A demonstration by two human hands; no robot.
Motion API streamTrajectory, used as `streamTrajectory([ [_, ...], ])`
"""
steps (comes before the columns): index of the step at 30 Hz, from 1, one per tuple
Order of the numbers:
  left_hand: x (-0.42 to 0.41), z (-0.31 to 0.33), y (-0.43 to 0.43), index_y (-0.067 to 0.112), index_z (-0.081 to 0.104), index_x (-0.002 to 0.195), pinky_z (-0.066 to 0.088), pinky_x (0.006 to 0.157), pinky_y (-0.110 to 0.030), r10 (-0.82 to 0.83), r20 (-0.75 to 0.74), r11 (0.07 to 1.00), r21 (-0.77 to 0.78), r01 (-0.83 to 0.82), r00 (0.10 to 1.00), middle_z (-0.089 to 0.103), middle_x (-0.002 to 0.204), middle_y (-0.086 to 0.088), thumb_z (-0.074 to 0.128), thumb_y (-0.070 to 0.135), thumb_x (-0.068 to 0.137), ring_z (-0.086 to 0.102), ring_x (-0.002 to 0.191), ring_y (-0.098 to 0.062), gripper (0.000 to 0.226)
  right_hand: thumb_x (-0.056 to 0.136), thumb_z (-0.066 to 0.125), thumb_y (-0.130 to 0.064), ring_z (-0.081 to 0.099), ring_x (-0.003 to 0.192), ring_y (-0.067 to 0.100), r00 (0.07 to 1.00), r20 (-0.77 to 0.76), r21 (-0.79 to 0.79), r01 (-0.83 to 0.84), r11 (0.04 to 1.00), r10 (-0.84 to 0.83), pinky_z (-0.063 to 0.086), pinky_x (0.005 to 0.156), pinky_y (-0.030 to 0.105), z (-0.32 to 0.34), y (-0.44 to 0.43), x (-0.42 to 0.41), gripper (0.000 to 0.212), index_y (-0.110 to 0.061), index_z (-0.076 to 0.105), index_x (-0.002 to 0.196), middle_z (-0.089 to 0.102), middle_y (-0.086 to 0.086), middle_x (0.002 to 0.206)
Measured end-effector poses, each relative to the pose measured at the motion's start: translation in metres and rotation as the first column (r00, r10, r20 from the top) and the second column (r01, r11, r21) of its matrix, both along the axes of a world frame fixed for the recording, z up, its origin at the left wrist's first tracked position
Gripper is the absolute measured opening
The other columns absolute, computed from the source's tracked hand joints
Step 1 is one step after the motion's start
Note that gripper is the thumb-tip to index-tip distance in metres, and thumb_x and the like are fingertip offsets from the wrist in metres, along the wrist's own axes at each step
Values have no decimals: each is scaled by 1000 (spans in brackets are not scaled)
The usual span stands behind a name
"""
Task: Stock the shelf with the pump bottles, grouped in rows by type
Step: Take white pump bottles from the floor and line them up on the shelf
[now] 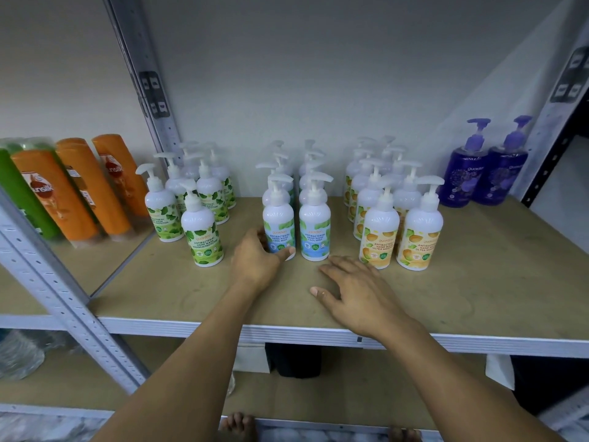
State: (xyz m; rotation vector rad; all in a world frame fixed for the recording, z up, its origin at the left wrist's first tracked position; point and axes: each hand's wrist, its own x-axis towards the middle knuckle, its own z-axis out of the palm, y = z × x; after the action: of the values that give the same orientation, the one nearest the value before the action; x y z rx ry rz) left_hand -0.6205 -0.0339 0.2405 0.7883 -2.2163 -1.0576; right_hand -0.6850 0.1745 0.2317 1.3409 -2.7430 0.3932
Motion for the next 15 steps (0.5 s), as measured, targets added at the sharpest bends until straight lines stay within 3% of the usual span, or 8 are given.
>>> streamTrajectory([
  [15, 6, -4, -16, 19, 62, 120, 56, 95, -39, -134, 1, 988, 71, 134, 991, 72, 110, 8, 86, 32, 76, 68, 100, -7, 52, 97, 36, -66, 25, 146, 12, 1000, 23, -36, 7, 999, -6, 19, 121, 37, 3, -1, 2, 63, -31, 43, 149, 33, -7, 160],
])
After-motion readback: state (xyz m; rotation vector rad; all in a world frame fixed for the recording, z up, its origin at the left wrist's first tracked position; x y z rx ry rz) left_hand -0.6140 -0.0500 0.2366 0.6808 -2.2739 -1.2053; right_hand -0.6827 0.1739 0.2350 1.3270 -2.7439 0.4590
